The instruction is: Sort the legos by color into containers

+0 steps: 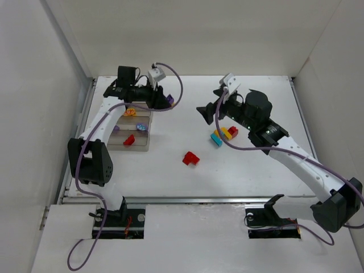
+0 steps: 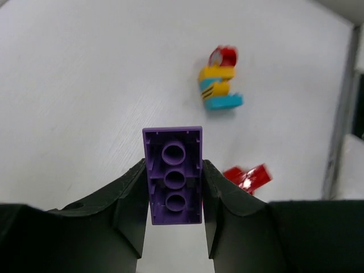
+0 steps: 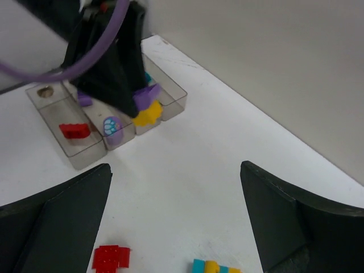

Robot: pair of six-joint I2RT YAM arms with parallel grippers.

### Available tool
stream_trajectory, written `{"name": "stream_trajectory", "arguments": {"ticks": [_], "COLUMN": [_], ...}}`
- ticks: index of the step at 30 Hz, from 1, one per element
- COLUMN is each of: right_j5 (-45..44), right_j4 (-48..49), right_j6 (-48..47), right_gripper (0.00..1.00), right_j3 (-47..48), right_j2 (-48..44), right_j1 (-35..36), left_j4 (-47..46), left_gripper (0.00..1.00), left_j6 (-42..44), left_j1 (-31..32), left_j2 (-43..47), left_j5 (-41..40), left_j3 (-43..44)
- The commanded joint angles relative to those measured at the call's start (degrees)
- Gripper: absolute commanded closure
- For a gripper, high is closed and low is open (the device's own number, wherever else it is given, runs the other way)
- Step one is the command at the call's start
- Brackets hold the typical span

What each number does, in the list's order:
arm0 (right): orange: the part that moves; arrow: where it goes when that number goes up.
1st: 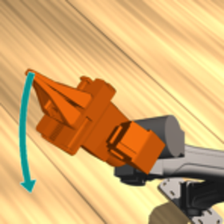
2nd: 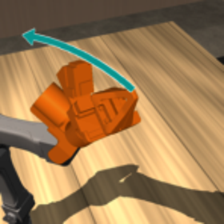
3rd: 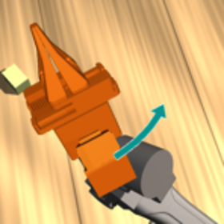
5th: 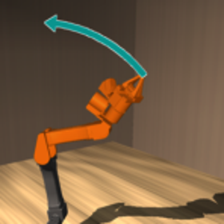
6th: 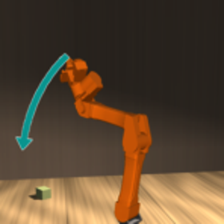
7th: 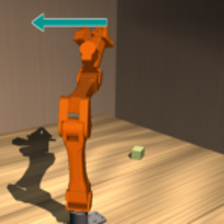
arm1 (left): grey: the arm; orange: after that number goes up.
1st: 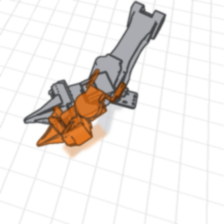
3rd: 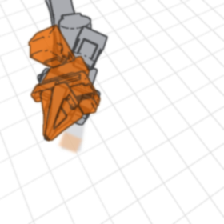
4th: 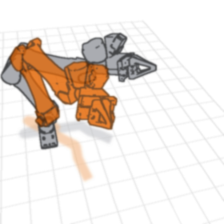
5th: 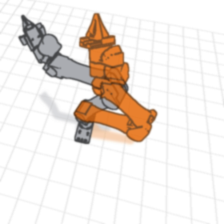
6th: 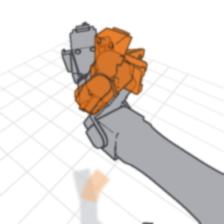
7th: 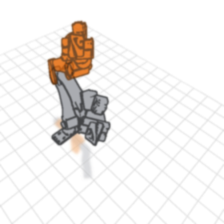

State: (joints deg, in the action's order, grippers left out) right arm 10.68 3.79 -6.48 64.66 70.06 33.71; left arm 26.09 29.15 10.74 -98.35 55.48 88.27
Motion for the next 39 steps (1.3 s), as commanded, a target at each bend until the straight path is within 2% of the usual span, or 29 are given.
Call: {"name": "stream_trajectory", "arguments": {"ticks": [1,2,3,6,7,8,13,19,23,25,28,32,35,38,39], "right_j5": [5.5,7.1,7.8,9.6,9.6,9.0,1.4,0.1,0.1,0.1,0.7,0.1,0.1,1.6,1.6], "right_j4": [1.7,2.2,2.8,8.1,9.9,9.9,9.9,10.4,10.4,10.4,10.4,10.4,10.4,10.4,10.4], "right_j6": [-9.9,-11.0,-11.6,-14.0,-15.7,-16.4,-19.8,-21.7,-21.7,-21.7,-21.7,-21.7,-21.7,-22.3,-22.3], "right_gripper": [0.0,0.0,0.0,0.0,0.0,0.0,0.0,0.0,0.0,0.03,0.11,0.37,0.45,0.64,0.78], "right_j3": [-0.2,-0.2,0.5,-0.1,-0.1,-0.1,2.1,3.7,4.3,4.9,5.6,7.1,7.7,8.8,8.8], "right_j2": [-0.2,0.8,0.8,1.3,1.3,1.3,2.4,3.4,3.9,3.9,4.5,5.6,5.6,6.2,6.2], "right_j1": [3.2,4.4,4.4,6.4,6.5,7.1,8.4,8.9,8.9,8.9,8.9,8.9,8.9,8.9,8.9], "left_j4": [-18.1,-23.3,-33.1,-44.4,-50.0,-52.2,-53.5,-54.6,-54.6,-54.6,-54.6,-54.6,-54.6,-54.6,-54.6], "left_gripper": [1.0,1.0,1.0,1.0,1.0,1.0,1.0,1.0,1.0,1.0,1.0,1.0,1.0,1.0,1.0], "left_j6": [-27.2,-32.8,-43.1,-56.2,-62.8,-65.4,-69.5,-71.2,-71.2,-70.6,-70.1,-70.1,-70.1,-70.1,-70.1], "left_j1": [0.6,0.6,0.6,1.1,1.1,1.1,3.0,4.7,5.3,5.3,5.8,5.8,6.3,6.3,6.3], "left_j2": [5.1,6.5,7.1,8.2,8.7,8.7,8.7,10.0,10.5,10.5,10.5,10.5,10.5,10.5,10.5], "left_j5": [13.3,14.1,14.9,17.1,17.1,17.1,16.6,18.4,17.9,17.9,17.9,17.9,18.4,18.4,18.4], "left_j3": [-1.7,-3.1,-4.6,-7.5,-8.2,-8.2,-5.4,-3.9,-5.9,-6.4,-6.4,-6.4,-6.4,-6.4,-6.4]}}
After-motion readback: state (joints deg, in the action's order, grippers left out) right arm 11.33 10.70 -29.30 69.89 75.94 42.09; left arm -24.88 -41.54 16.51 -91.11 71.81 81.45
